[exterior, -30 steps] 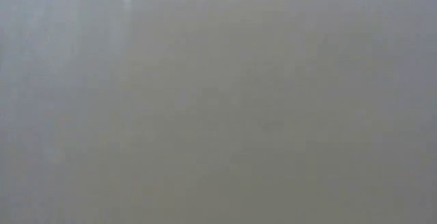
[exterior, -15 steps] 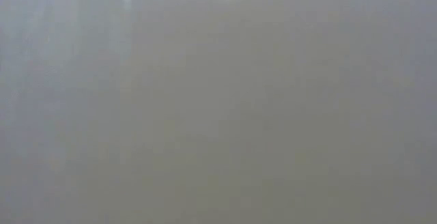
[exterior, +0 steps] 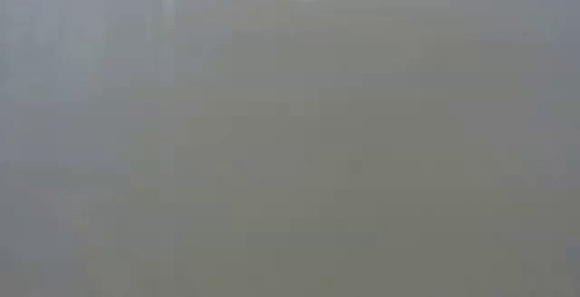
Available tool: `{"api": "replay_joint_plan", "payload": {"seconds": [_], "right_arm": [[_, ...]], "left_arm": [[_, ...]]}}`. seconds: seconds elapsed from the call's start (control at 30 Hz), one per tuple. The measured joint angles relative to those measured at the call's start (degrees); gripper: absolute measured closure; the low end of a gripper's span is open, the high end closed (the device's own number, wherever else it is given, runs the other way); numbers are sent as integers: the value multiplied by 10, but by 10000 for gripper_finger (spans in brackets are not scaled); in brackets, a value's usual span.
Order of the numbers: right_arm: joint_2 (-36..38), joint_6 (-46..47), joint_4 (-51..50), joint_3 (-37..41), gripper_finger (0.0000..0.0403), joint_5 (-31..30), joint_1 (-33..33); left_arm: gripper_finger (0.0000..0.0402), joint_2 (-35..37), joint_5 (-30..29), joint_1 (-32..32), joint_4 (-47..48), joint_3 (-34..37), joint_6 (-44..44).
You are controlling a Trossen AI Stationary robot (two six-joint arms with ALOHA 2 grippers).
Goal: Pick and place Granola Bars by type
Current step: Put the red granola bar into the gray bin
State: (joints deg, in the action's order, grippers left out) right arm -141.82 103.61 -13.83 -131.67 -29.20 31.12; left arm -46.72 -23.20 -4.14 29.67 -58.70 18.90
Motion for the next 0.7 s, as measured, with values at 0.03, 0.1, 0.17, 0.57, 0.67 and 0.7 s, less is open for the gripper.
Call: {"api": "replay_joint_plan", "payload": {"seconds": [0.03,0.1,0.17,0.57,0.67,0.7], "right_arm": [[0,8,-3,1,335,-6,2],[0,22,-11,1,335,-9,6],[1,38,-26,0,335,-11,11],[1,96,-57,0,335,-10,25],[1,96,-58,0,335,-10,25],[1,100,-60,0,335,-10,25]], "left_arm": [[402,0,0,0,0,0,0],[402,0,0,0,0,0,0],[402,0,0,0,0,0,-1],[402,0,0,0,0,0,-1],[402,0,0,0,0,0,0],[402,0,0,0,-1,0,1]]}}
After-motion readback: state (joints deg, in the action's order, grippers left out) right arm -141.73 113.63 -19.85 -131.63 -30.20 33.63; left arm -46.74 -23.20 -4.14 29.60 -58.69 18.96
